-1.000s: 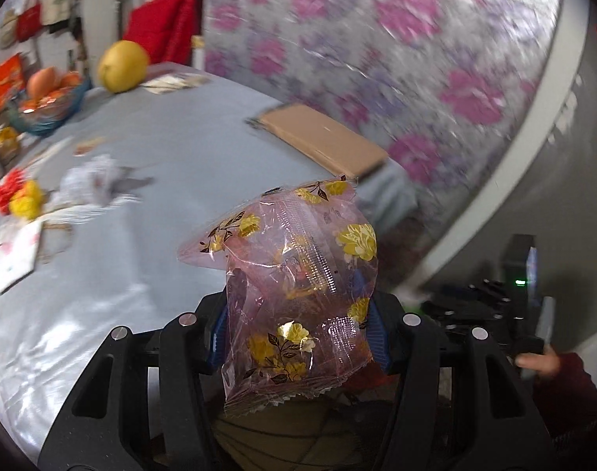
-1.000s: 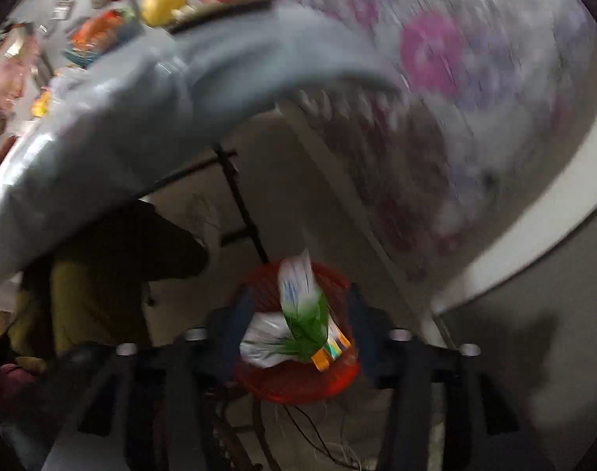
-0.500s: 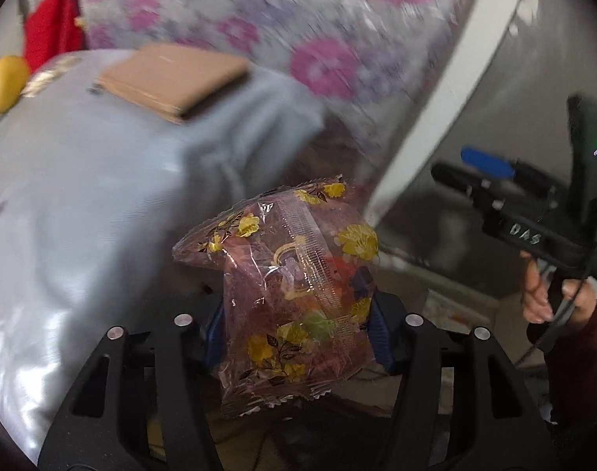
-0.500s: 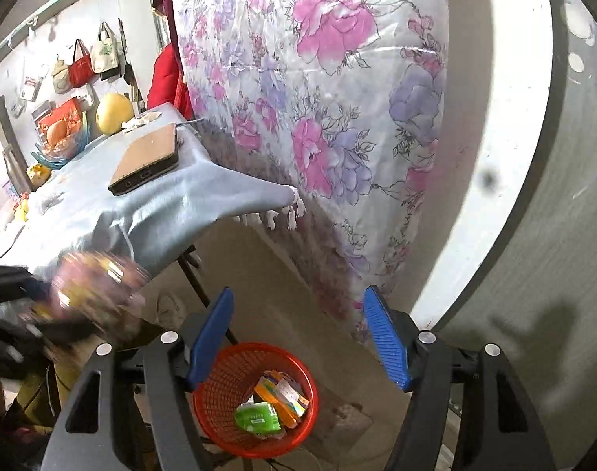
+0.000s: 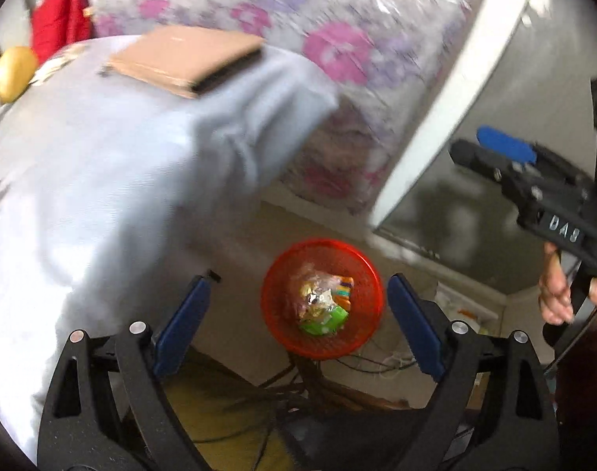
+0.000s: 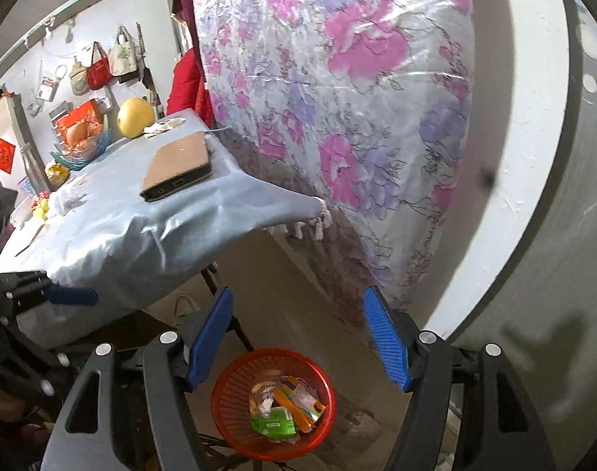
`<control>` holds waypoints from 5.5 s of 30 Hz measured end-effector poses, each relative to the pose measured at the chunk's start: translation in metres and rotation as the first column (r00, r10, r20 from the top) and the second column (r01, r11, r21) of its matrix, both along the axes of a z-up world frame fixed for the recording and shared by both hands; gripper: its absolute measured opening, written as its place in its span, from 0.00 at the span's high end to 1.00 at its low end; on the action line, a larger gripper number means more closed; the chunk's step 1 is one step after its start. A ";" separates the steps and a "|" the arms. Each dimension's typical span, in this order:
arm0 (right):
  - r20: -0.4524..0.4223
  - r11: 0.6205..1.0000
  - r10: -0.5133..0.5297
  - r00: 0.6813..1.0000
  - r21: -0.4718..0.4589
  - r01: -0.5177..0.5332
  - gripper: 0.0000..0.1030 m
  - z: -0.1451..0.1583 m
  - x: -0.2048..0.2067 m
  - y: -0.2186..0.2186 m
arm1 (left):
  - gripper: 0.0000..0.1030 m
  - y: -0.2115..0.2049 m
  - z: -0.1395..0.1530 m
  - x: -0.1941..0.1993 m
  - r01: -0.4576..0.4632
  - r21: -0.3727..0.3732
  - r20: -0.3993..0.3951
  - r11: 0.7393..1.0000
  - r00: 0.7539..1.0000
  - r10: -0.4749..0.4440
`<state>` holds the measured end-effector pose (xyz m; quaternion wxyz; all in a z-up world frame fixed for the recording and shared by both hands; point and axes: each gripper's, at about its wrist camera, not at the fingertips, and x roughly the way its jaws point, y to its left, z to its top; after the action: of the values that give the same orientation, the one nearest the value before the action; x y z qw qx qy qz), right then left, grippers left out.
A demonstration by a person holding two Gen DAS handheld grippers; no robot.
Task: Collect trash
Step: 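Move both open grippers back over the table, then grasp the yellow mesh fruit net with the left gripper while the right grasps the white plastic bag, then carry both items to the red wastebasket and open both grippers over it, then move both open grippers back over the table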
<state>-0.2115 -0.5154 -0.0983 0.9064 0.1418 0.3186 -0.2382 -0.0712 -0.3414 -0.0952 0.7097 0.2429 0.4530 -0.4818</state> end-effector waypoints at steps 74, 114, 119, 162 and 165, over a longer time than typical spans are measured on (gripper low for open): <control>-0.138 0.846 0.533 0.835 0.111 -0.521 0.83 0.011 0.421 0.254 | 0.56 0.284 0.067 0.346 -0.674 -0.301 0.007 0.675 0.706 0.708; -0.163 0.975 0.217 0.962 0.089 -0.205 0.78 -0.014 0.080 0.070 | 0.55 0.133 0.068 0.084 -0.278 -0.314 -0.051 0.908 0.960 0.276; -0.308 0.968 0.200 0.930 0.211 -0.138 0.70 -0.092 0.070 0.039 | 0.55 0.094 0.051 0.066 -0.214 -0.254 -0.056 0.943 0.977 0.206; -0.034 0.994 0.109 0.993 0.011 -0.109 0.29 0.004 0.033 0.038 | 0.11 0.040 0.023 0.044 -0.133 -0.128 -0.027 0.983 0.991 0.131; -0.032 0.991 0.135 0.990 -0.007 -0.135 0.29 0.009 0.037 0.049 | 0.11 0.048 0.026 0.045 -0.148 -0.138 -0.010 0.979 0.989 0.148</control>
<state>-0.1743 -0.4667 -0.0895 0.9160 0.1119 0.3405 -0.1801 -0.0266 -0.2937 -0.0693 0.7589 0.1587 0.4352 -0.4577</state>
